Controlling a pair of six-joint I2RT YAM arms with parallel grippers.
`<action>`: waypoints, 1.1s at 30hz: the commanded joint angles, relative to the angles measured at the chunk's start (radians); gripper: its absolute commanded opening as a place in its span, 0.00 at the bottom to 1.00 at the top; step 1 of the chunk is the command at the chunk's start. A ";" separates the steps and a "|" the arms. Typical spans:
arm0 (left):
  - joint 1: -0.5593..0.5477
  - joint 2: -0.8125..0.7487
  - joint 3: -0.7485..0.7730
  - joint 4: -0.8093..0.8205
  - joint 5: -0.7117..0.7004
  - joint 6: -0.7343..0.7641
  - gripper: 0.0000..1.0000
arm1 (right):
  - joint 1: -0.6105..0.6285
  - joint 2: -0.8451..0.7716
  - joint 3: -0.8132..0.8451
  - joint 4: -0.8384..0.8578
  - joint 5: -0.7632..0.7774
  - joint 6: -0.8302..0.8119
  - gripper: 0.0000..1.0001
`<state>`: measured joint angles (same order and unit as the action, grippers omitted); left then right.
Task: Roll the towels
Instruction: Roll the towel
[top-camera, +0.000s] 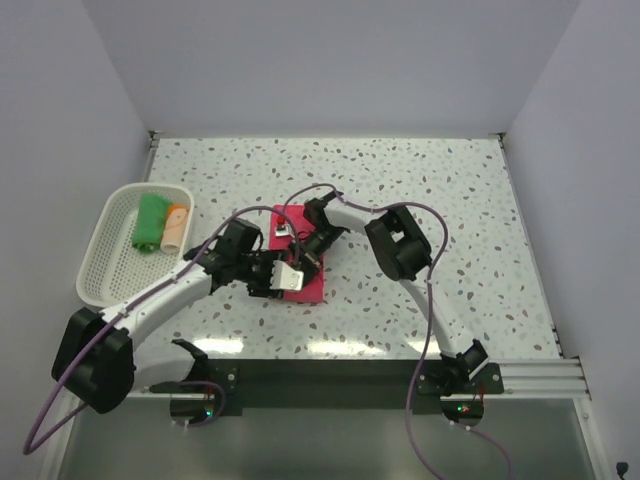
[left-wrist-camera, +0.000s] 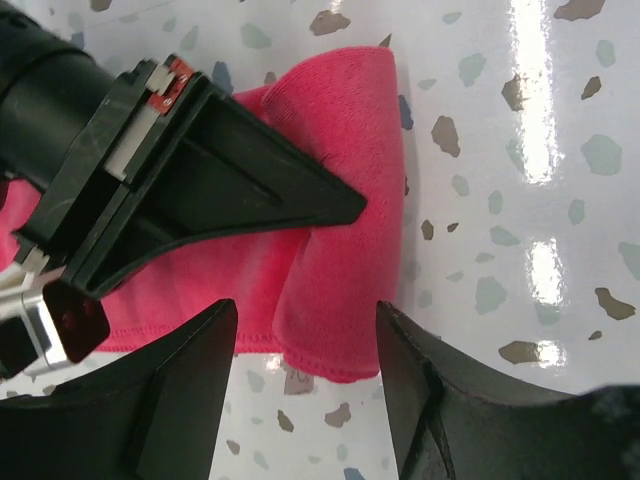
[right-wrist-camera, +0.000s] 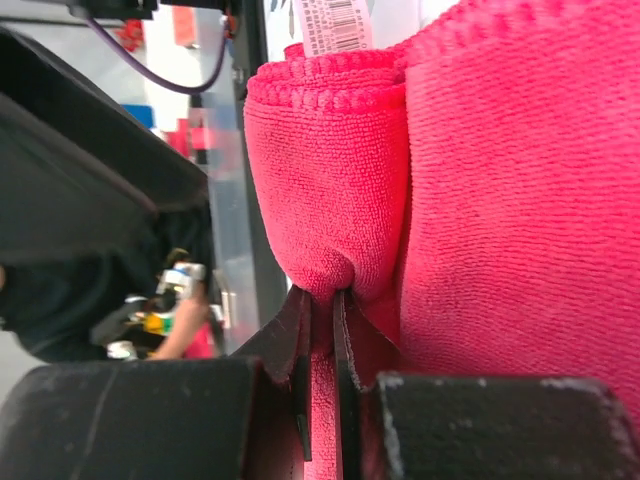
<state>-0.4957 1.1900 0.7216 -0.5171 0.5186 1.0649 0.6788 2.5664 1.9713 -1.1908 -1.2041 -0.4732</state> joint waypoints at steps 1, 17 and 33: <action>-0.069 0.029 -0.024 0.092 -0.046 0.038 0.63 | 0.002 0.083 -0.002 0.008 0.129 0.011 0.00; -0.175 0.233 -0.099 0.198 -0.141 -0.091 0.28 | -0.016 0.071 0.011 0.016 0.156 0.039 0.11; -0.086 0.385 0.061 -0.196 0.094 -0.143 0.00 | -0.185 -0.363 -0.055 0.219 0.449 0.157 0.67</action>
<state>-0.6304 1.4723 0.7723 -0.4553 0.4702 0.9600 0.5377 2.3939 1.9598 -1.1221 -0.9298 -0.3569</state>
